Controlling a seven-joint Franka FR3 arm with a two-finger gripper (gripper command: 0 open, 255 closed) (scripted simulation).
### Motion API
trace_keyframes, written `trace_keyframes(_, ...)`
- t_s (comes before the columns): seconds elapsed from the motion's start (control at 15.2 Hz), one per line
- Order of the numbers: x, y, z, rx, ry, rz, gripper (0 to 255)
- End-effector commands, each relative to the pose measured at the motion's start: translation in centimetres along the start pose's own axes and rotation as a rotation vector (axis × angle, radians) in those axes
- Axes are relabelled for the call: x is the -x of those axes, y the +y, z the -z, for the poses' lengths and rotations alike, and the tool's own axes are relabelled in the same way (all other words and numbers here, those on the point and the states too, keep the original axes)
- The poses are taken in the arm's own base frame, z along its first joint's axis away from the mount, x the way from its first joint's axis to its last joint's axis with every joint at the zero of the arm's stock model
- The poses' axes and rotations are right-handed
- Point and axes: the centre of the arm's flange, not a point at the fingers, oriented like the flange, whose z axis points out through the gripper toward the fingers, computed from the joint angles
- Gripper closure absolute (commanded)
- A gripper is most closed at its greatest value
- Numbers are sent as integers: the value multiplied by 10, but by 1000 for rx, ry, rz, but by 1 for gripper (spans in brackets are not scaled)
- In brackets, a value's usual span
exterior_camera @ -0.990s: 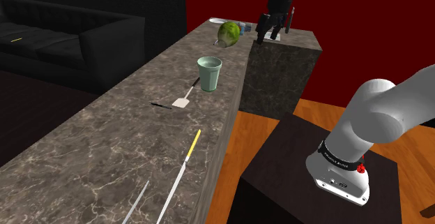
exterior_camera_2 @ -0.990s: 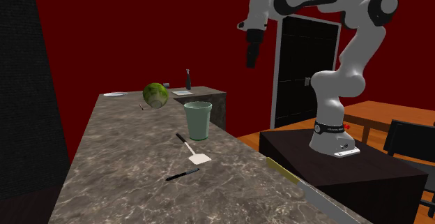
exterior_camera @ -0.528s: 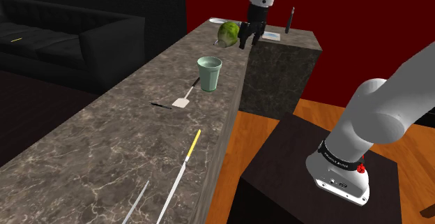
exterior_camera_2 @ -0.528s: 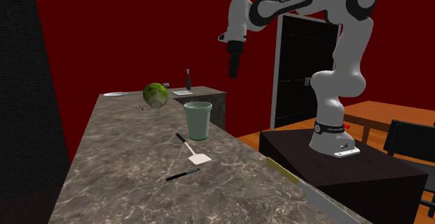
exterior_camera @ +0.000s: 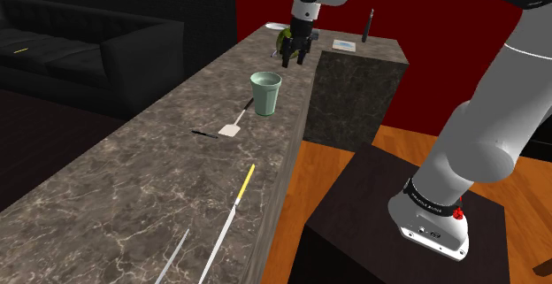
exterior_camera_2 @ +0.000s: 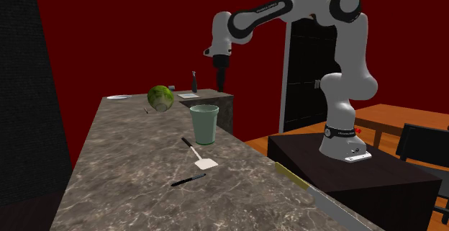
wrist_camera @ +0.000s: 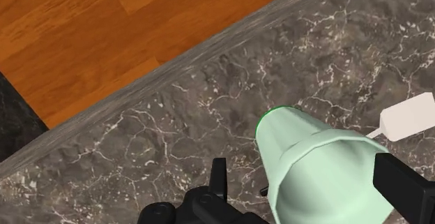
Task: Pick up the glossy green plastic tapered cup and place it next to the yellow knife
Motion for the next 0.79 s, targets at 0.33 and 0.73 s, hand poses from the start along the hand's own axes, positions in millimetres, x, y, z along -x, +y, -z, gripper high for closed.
trace_keyframes(0.33,-79,12,-57,-69,-34,41,0)
trace_keyframes(0.73,-78,10,-88,-69,-34,41,0)
